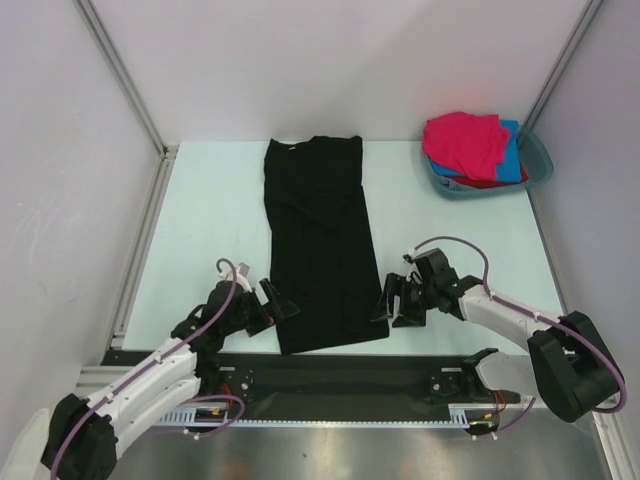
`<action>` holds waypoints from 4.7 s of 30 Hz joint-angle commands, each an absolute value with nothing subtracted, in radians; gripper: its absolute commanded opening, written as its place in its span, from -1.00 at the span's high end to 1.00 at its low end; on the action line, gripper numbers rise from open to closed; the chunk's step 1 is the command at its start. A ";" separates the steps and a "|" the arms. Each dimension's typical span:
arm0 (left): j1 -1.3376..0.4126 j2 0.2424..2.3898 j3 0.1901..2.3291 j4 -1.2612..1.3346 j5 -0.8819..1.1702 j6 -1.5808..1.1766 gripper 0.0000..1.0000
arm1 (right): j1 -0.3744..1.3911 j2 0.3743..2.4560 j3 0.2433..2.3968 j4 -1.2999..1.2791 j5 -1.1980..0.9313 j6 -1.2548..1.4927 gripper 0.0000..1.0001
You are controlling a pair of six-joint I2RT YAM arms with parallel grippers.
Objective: Fold and stack the t-shirts
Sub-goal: Fold the tshirt
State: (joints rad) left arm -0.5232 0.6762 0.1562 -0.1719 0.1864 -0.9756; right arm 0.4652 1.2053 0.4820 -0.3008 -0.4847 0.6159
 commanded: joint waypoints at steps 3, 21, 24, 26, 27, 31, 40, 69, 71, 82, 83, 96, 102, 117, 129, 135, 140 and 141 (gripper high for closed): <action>-0.609 0.794 0.112 -0.147 0.156 -1.028 -0.90 | 0.537 1.224 0.451 -0.204 -0.451 0.709 -0.52; -0.761 0.847 0.051 -0.169 0.120 -1.100 0.43 | 0.615 1.275 0.443 -0.216 -0.367 0.746 0.72; -0.761 0.772 0.058 -0.259 0.114 -1.094 0.98 | 0.633 1.234 0.446 -0.270 -0.348 0.746 1.00; -0.761 0.718 0.070 -0.305 0.112 -1.091 0.99 | 0.653 1.200 0.443 -0.317 -0.339 0.742 1.00; -0.761 0.698 0.077 -0.331 0.112 -1.086 0.99 | 0.660 1.163 0.442 -0.337 -0.328 0.742 1.00; -0.761 0.608 0.124 -0.480 0.098 -1.066 0.99 | 0.690 1.051 0.448 -0.472 -0.302 0.745 1.00; -0.770 0.534 0.133 -0.549 0.189 -1.086 0.99 | 0.775 0.796 0.416 -0.737 -0.273 0.862 1.00; -0.593 0.972 0.676 -0.494 0.058 -0.836 0.84 | 0.603 1.256 0.902 -0.577 -0.069 0.462 1.00; -0.560 1.027 0.713 -0.463 0.075 -0.798 0.83 | 0.571 1.291 0.936 -0.557 -0.090 0.418 1.00; -0.445 1.396 0.981 -0.368 0.129 -0.647 0.81 | 0.486 1.632 1.241 -0.494 -0.133 0.288 1.00; -0.436 1.419 0.997 -0.359 0.138 -0.641 0.81 | 0.480 1.653 1.271 -0.489 -0.136 0.282 1.00; -0.312 1.704 1.181 -0.333 0.224 -0.601 0.89 | 0.391 1.908 1.477 -0.472 -0.222 0.245 1.00; -0.261 1.821 1.247 -0.295 0.273 -0.592 0.63 | 0.344 2.003 1.581 -0.462 -0.275 0.258 0.72; -0.143 1.858 1.447 -0.199 0.296 -0.594 -0.59 | 0.285 2.051 1.763 -0.482 -0.228 0.207 -0.17; -0.256 1.643 1.054 -0.126 0.452 -0.672 -0.43 | 0.317 1.882 1.583 -0.523 -0.368 0.290 0.49; -0.350 1.634 0.999 -0.169 0.440 -0.623 -0.33 | 0.400 1.876 1.520 -0.554 -0.316 0.285 0.91; -0.368 1.677 0.991 -0.155 0.446 -0.632 -0.29 | 0.440 1.911 1.500 -0.557 -0.296 0.296 1.00; -0.370 1.684 0.999 -0.155 0.451 -0.632 -0.29 | 0.443 1.917 1.496 -0.554 -0.290 0.299 1.00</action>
